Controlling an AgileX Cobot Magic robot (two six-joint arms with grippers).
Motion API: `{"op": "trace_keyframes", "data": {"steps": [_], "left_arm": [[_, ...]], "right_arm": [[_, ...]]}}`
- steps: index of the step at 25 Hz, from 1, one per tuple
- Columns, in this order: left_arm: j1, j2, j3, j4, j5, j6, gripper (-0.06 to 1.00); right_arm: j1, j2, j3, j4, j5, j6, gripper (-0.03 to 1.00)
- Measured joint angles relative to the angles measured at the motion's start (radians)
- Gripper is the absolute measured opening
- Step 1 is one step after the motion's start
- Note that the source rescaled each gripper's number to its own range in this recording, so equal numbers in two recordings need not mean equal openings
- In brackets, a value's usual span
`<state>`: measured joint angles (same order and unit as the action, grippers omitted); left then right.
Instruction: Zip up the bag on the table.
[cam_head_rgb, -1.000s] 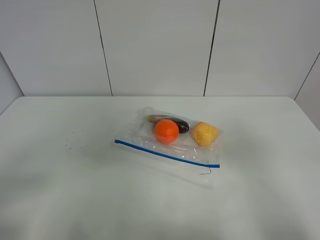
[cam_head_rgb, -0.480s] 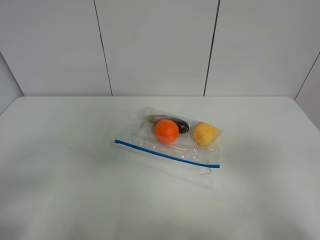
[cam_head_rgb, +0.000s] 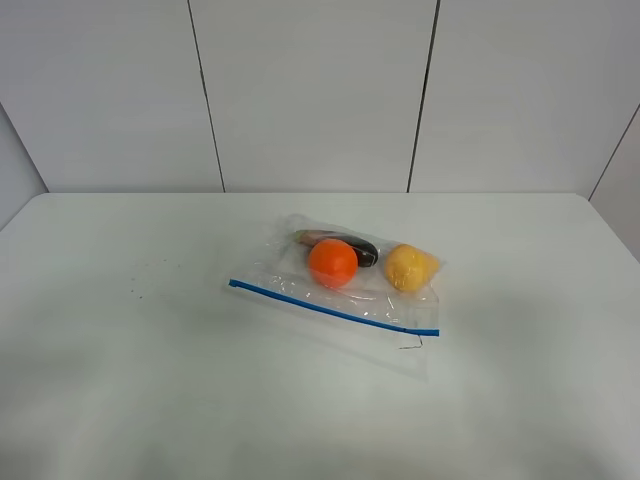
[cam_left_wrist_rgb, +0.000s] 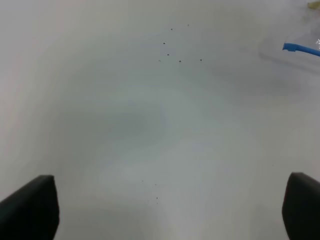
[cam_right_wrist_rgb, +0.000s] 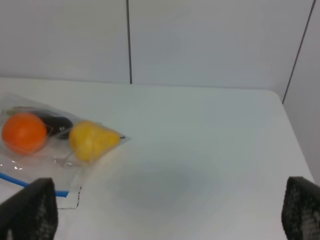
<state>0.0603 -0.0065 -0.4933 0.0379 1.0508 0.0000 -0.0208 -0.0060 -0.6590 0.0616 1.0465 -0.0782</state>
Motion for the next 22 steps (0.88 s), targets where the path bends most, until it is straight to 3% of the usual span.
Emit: {"op": "trace_keyframes", "data": {"steps": [7,22], "left_arm": [[0.000,0.000,0.000,0.000,0.000,0.000,1.00],[0.000,0.000,0.000,0.000,0.000,0.000,1.00]], "right_arm": [[0.000,0.000,0.139,0.000,-0.036,0.029,1.00],[0.000,0.000,0.158,-0.054,-0.023,0.110,1.00]]}}
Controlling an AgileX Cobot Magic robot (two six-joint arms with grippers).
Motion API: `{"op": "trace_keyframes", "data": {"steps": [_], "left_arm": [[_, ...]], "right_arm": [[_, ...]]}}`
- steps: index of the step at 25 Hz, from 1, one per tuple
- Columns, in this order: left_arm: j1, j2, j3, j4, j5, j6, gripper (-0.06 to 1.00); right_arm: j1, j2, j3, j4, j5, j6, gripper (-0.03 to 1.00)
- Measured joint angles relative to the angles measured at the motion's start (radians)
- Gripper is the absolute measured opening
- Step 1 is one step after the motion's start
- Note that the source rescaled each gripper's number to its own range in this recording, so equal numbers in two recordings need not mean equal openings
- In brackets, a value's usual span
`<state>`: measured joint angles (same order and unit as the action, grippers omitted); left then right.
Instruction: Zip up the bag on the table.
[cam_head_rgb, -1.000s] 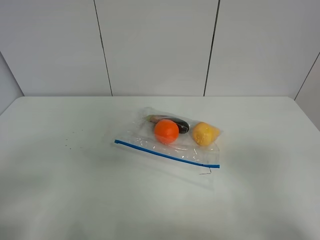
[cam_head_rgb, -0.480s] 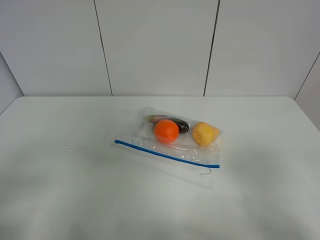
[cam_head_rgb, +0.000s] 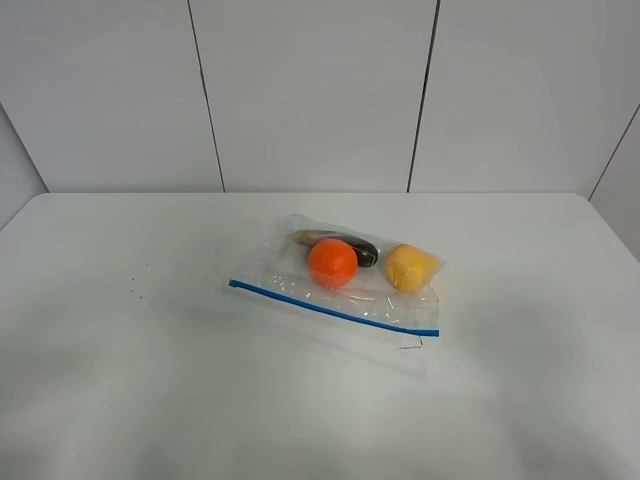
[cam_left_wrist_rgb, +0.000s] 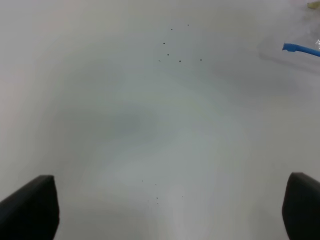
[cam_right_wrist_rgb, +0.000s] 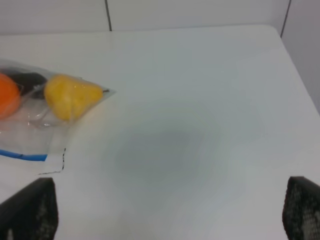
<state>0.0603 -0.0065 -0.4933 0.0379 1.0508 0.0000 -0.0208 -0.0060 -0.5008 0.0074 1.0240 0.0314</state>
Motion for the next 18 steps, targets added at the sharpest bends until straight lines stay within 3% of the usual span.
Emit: {"op": "trace_keyframes", "data": {"steps": [18], "left_arm": [[0.000,0.000,0.000,0.000,0.000,0.000,1.00]], "right_arm": [[0.000,0.000,0.000,0.000,0.000,0.002,1.00]]}}
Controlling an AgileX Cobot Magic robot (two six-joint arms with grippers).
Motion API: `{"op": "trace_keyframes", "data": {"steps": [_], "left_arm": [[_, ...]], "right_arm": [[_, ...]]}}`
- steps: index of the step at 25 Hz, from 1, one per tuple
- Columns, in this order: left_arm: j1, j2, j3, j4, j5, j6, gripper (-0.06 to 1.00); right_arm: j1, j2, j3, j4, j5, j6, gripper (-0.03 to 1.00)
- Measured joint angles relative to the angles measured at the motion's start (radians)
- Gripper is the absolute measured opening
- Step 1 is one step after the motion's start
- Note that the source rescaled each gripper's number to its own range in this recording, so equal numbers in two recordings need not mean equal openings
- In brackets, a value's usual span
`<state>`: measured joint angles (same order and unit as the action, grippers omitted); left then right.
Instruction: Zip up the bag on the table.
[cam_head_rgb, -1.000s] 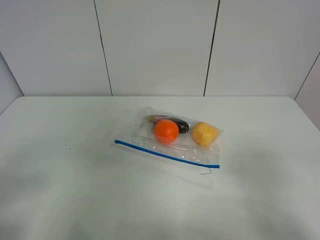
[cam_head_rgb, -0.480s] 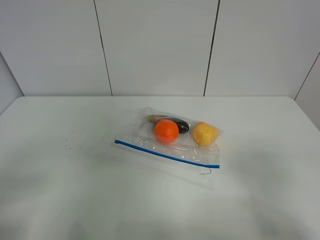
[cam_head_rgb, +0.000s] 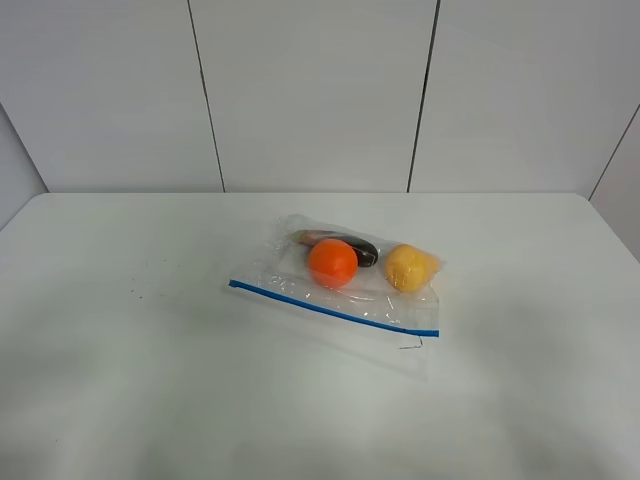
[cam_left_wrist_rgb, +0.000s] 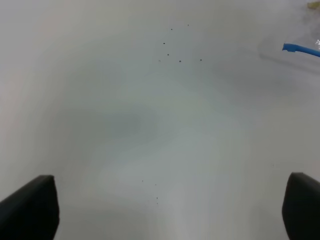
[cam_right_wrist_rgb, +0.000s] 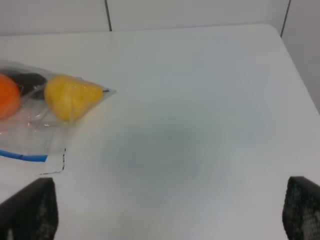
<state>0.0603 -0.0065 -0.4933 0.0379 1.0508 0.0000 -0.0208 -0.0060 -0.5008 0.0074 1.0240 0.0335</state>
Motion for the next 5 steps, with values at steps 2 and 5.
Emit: {"op": "trace_keyframes", "data": {"steps": [2,5], "left_arm": [[0.000,0.000,0.000,0.000,0.000,0.000,1.00],[0.000,0.000,0.000,0.000,0.000,0.000,1.00]], "right_arm": [[0.000,0.000,0.000,0.000,0.000,0.000,1.00],[0.000,0.000,0.000,0.000,0.000,0.003,1.00]]}}
